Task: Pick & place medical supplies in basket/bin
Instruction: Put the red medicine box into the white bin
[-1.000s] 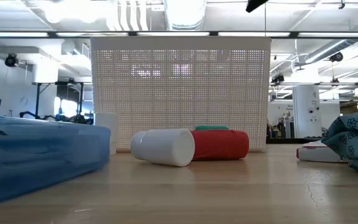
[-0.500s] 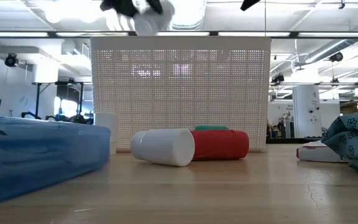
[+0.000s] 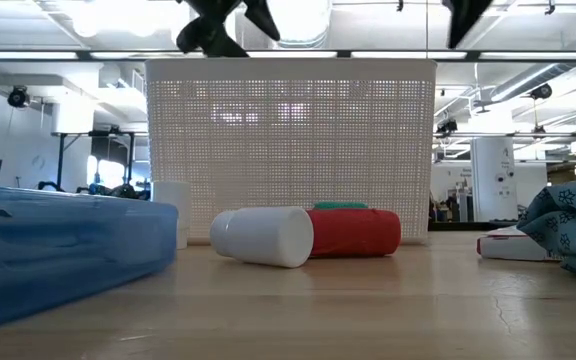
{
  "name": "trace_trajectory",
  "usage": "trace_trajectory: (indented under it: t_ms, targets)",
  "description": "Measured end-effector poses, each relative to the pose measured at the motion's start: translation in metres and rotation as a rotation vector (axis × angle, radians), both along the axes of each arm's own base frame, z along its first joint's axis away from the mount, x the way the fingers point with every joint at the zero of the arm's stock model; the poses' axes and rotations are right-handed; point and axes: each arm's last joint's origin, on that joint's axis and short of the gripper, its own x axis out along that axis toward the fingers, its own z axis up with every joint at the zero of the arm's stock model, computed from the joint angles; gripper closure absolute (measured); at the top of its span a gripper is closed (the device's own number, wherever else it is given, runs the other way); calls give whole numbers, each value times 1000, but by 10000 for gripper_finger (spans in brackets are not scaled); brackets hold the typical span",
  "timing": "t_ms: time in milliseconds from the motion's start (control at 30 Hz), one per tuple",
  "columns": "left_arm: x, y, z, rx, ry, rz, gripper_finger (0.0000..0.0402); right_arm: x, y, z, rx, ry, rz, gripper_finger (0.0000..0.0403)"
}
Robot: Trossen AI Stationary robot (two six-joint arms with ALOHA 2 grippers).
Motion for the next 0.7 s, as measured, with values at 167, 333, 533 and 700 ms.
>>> trace_trajectory:
  t_ms: [167,333,533,700]
  targets:
    - [-9,-24,12,-67,44,-178,80,-8,11,-37,68,149,68,38]
    - [-17,-62,15,-125,51,-313,79,-24,34,-80,-45,244,230,38]
    - [-23,-100,17,-166,27,-428,79,-31,59,-133,-33,242,351,38]
    - [-29,-117,16,-188,39,-475,79,-33,74,-166,-50,247,414,38]
